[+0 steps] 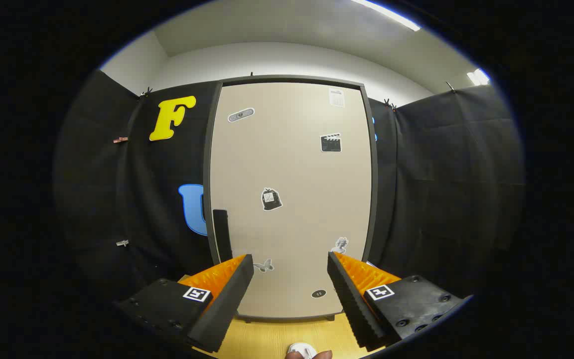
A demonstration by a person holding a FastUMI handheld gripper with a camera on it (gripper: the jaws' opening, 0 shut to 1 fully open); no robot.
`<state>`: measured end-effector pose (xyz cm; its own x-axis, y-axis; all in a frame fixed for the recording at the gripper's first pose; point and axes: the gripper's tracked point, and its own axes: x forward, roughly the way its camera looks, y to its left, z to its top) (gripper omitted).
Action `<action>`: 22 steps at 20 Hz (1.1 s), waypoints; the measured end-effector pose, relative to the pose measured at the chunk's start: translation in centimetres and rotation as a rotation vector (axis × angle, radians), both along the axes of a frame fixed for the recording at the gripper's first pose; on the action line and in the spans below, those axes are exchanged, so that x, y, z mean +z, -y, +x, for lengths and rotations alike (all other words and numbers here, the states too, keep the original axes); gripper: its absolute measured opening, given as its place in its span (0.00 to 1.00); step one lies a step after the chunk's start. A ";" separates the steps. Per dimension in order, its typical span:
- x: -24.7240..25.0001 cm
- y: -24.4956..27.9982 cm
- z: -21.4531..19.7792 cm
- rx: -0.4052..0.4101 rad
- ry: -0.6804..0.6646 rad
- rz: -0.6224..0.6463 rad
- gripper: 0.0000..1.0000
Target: Open the shoe cabinet door, grab the shoes and put them into the shoe cabinet, then close the shoe cabinet door.
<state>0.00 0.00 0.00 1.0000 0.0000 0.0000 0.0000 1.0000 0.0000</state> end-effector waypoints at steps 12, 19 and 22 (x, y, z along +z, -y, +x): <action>0.8 -0.9 -1.7 -0.007 0.014 0.001 0.97; 0.8 -2.3 -1.8 0.022 0.009 0.018 0.97; 1.2 -4.6 -0.5 0.047 0.013 0.026 0.98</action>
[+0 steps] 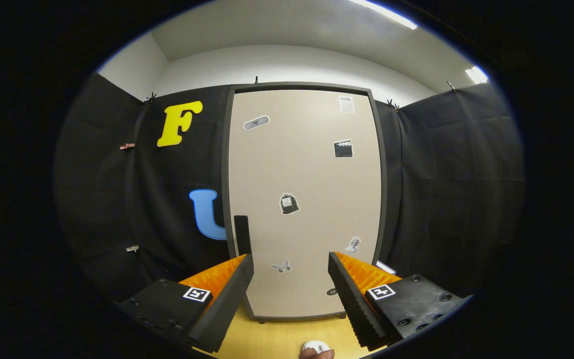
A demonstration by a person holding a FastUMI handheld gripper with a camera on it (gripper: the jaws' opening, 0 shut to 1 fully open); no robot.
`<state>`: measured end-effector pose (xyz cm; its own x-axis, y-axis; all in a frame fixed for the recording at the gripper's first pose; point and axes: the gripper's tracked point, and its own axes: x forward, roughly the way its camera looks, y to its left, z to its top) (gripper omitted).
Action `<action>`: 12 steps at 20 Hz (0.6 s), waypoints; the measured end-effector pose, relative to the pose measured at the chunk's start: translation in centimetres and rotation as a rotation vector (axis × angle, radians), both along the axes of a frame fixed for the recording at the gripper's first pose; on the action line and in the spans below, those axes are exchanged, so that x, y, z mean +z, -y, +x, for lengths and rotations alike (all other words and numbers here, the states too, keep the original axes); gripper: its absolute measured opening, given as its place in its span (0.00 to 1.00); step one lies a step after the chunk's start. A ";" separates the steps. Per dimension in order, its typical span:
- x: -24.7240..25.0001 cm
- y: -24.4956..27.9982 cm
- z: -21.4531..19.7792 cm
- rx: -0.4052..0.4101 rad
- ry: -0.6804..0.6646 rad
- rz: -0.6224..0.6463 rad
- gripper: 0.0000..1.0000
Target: Open the shoe cabinet door, grab the shoes and put them into the shoe cabinet, then close the shoe cabinet door.
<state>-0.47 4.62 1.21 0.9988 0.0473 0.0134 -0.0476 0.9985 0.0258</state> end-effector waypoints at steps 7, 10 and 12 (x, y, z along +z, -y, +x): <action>-0.6 -5.7 5.1 0.035 0.014 0.005 0.98; -1.8 -7.1 8.3 0.028 0.006 0.020 0.98; -2.7 -7.6 10.4 0.014 -0.005 0.028 0.97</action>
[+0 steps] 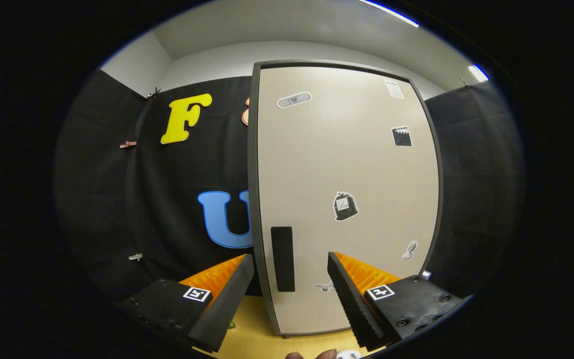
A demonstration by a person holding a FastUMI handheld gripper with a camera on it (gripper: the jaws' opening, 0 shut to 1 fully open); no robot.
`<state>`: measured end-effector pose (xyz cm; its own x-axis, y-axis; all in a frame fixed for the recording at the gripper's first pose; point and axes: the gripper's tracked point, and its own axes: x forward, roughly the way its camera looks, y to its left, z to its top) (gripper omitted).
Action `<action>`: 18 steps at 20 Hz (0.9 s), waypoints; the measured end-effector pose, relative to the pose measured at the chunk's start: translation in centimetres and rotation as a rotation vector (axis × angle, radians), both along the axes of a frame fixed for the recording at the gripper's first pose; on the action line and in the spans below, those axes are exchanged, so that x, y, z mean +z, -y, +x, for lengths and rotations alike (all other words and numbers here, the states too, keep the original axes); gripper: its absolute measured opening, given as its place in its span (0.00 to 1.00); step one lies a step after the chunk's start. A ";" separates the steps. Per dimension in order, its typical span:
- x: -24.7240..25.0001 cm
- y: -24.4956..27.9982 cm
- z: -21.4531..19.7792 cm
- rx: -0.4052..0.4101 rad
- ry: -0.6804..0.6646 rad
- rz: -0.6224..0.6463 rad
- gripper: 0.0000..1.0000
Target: Open the shoe cabinet door, grab the shoes and put them into the shoe cabinet, then close the shoe cabinet door.
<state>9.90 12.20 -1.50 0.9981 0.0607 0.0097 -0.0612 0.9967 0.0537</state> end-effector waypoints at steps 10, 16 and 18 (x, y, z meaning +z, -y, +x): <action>-4.6 -1.6 7.1 -0.047 -0.056 -0.039 0.77; -4.9 -1.3 7.8 -0.059 -0.053 -0.031 0.33; -5.1 -1.3 7.9 -0.056 -0.056 -0.039 0.24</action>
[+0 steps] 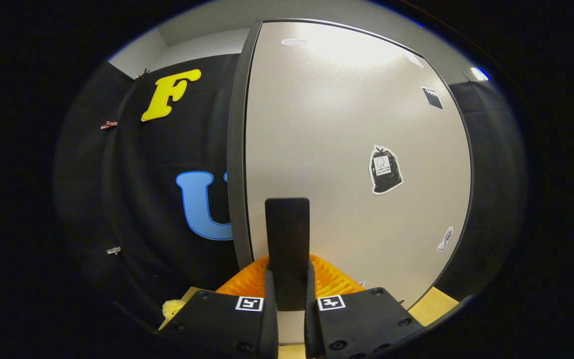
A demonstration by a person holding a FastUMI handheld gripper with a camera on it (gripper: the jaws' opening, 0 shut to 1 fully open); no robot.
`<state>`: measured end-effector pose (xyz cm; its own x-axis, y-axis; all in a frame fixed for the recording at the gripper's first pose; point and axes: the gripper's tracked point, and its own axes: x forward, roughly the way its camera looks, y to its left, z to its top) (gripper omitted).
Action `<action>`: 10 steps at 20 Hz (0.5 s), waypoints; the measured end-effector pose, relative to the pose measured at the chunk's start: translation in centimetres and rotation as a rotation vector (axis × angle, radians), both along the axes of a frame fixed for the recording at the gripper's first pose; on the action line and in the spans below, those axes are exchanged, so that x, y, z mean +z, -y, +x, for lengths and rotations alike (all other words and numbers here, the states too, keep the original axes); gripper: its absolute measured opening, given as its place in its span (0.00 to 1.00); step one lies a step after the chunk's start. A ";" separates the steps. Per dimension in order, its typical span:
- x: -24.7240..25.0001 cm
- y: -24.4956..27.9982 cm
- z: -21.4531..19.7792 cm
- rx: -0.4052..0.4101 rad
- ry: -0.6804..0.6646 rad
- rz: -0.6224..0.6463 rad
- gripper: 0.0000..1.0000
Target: Open the shoe cabinet door, grab the shoes and put them into the shoe cabinet, then close the shoe cabinet door.
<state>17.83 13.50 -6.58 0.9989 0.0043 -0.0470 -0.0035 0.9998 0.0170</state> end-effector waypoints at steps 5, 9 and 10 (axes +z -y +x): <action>0.2 0.2 -1.5 0.044 -0.002 0.037 0.15; 0.5 1.1 -5.6 0.084 0.013 0.046 0.15; 0.7 1.5 -6.8 0.099 0.018 0.062 0.15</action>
<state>11.00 12.03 -5.93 0.9941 0.1053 -0.0259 -0.1030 0.9916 0.0782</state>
